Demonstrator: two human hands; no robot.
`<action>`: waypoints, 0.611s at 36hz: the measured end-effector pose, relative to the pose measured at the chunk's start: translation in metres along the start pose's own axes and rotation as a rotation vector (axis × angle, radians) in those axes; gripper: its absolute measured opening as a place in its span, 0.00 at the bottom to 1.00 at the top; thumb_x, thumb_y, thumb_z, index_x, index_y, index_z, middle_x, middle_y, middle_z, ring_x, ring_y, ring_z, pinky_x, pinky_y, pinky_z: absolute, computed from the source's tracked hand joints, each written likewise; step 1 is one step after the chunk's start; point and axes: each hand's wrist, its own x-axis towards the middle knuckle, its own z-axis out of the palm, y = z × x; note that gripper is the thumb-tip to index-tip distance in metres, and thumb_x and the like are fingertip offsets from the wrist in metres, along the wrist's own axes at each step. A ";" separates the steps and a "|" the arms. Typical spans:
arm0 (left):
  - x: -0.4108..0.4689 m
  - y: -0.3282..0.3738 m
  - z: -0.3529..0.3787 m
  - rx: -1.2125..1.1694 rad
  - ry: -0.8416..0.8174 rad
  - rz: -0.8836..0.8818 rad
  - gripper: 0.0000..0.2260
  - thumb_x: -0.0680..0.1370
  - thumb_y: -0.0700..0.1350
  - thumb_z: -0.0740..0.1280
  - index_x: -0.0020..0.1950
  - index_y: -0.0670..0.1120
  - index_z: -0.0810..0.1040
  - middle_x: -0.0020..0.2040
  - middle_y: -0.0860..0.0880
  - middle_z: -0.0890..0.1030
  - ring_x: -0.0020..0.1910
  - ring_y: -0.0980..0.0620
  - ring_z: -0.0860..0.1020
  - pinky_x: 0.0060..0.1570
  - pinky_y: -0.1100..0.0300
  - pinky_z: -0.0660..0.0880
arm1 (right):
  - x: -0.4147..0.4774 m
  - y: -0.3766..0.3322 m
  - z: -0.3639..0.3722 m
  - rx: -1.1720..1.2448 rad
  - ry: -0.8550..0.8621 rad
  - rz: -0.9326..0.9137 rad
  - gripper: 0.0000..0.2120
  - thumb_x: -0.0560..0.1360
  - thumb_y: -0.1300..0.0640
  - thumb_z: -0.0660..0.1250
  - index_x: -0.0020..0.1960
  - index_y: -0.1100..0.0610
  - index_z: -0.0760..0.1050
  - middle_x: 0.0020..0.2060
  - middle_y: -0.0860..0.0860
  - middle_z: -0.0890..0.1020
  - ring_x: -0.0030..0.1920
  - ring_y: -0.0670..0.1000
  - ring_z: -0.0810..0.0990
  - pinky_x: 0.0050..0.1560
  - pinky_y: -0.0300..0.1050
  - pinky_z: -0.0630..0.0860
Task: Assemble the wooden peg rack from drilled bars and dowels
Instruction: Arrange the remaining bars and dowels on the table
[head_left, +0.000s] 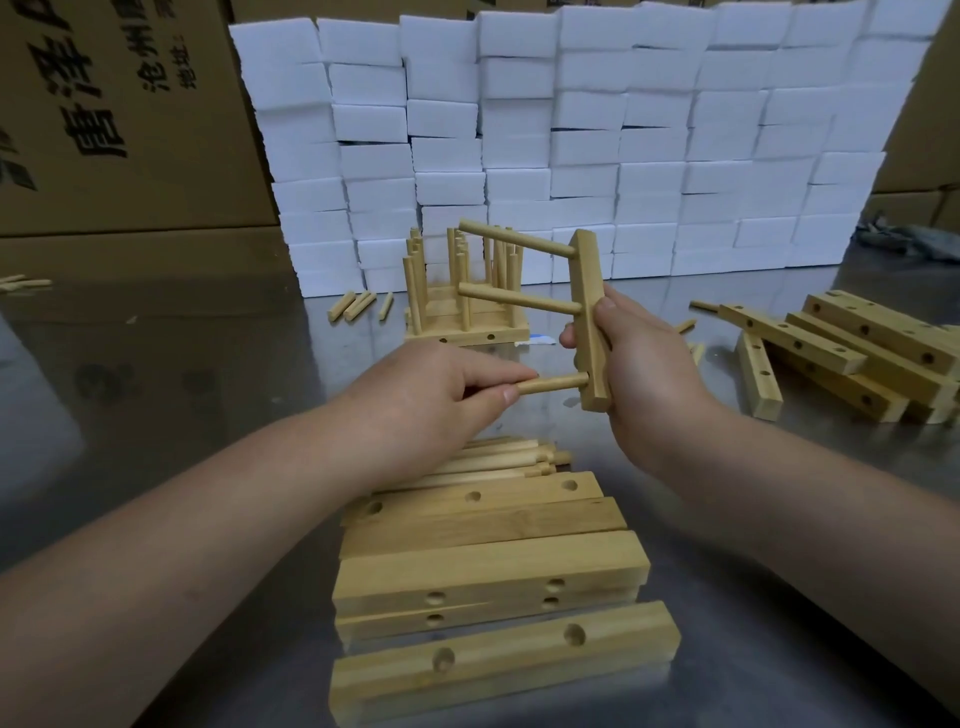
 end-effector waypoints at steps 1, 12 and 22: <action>0.000 0.000 0.000 0.003 0.002 0.001 0.10 0.78 0.51 0.62 0.53 0.67 0.73 0.41 0.72 0.73 0.40 0.72 0.72 0.37 0.75 0.65 | -0.001 -0.001 0.000 0.010 -0.005 0.004 0.18 0.79 0.57 0.53 0.36 0.48 0.76 0.30 0.45 0.77 0.36 0.47 0.70 0.36 0.44 0.65; -0.001 0.003 -0.001 0.211 0.125 0.230 0.10 0.77 0.49 0.62 0.50 0.50 0.82 0.37 0.53 0.79 0.41 0.58 0.72 0.42 0.59 0.68 | -0.010 -0.008 0.008 0.321 -0.142 0.031 0.19 0.82 0.59 0.52 0.72 0.53 0.65 0.34 0.52 0.76 0.34 0.47 0.73 0.37 0.39 0.74; -0.004 0.005 0.002 0.070 0.122 0.174 0.10 0.77 0.49 0.61 0.49 0.50 0.82 0.37 0.51 0.80 0.41 0.57 0.74 0.41 0.62 0.69 | -0.016 -0.014 0.010 0.500 -0.162 0.003 0.19 0.82 0.61 0.51 0.71 0.55 0.67 0.34 0.55 0.78 0.34 0.50 0.79 0.37 0.39 0.80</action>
